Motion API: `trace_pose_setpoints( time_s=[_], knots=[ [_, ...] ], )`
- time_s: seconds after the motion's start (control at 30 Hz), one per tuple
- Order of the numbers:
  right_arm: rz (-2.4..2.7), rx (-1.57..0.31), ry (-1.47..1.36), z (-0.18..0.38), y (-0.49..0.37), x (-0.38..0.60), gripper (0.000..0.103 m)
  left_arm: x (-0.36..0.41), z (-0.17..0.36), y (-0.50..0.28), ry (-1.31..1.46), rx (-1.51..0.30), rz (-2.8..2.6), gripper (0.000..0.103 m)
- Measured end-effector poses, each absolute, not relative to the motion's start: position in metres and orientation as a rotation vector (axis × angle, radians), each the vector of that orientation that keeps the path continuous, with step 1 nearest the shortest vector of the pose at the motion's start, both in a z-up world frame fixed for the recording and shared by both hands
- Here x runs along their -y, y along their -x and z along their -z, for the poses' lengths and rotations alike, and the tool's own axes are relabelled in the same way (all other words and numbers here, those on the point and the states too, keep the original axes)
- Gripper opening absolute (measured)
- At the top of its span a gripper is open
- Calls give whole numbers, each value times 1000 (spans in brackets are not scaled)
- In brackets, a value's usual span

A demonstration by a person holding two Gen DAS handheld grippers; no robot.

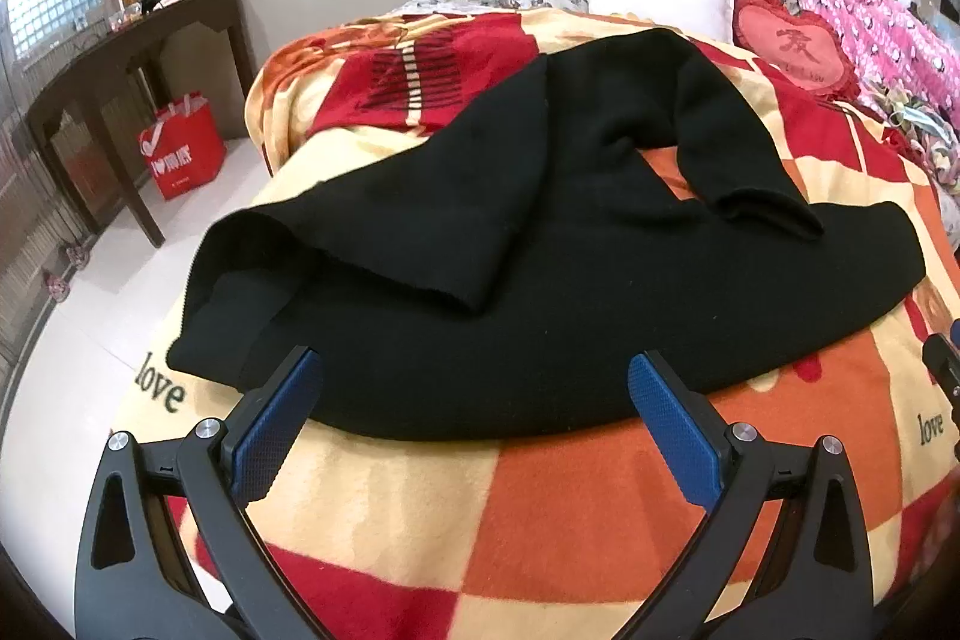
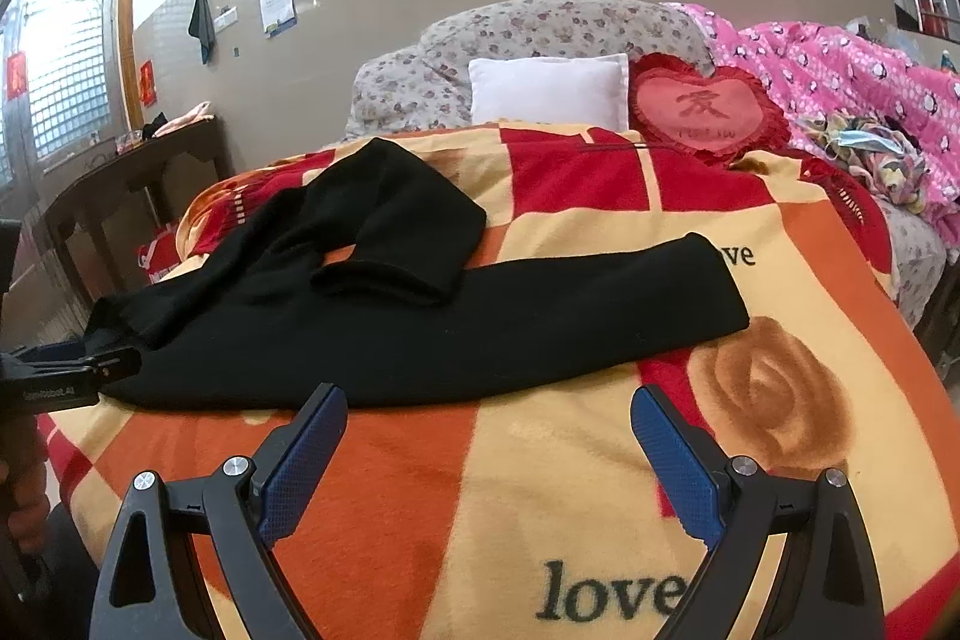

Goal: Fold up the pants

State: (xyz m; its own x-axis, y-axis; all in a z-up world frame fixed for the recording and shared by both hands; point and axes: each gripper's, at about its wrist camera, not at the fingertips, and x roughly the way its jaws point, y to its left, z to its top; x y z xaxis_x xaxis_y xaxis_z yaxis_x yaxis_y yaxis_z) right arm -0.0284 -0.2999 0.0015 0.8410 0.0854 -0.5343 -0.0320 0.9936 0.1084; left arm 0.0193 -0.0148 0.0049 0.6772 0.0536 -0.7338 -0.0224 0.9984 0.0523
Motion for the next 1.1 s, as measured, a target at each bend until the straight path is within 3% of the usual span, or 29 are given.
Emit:
trace_pose_setpoints(
  time_s=[0.77,1.0,1.1],
  knots=[
    [-27,-592,-134,0,26,306,95,-19,-5,-9,73,-813,102,102],
    [-46,-586,-138,0,27,306,95,-97,-21,6,279,-758,193,102],
    [-45,-590,-132,-1,26,305,95,-128,-11,-8,404,-817,147,102]
  ],
)
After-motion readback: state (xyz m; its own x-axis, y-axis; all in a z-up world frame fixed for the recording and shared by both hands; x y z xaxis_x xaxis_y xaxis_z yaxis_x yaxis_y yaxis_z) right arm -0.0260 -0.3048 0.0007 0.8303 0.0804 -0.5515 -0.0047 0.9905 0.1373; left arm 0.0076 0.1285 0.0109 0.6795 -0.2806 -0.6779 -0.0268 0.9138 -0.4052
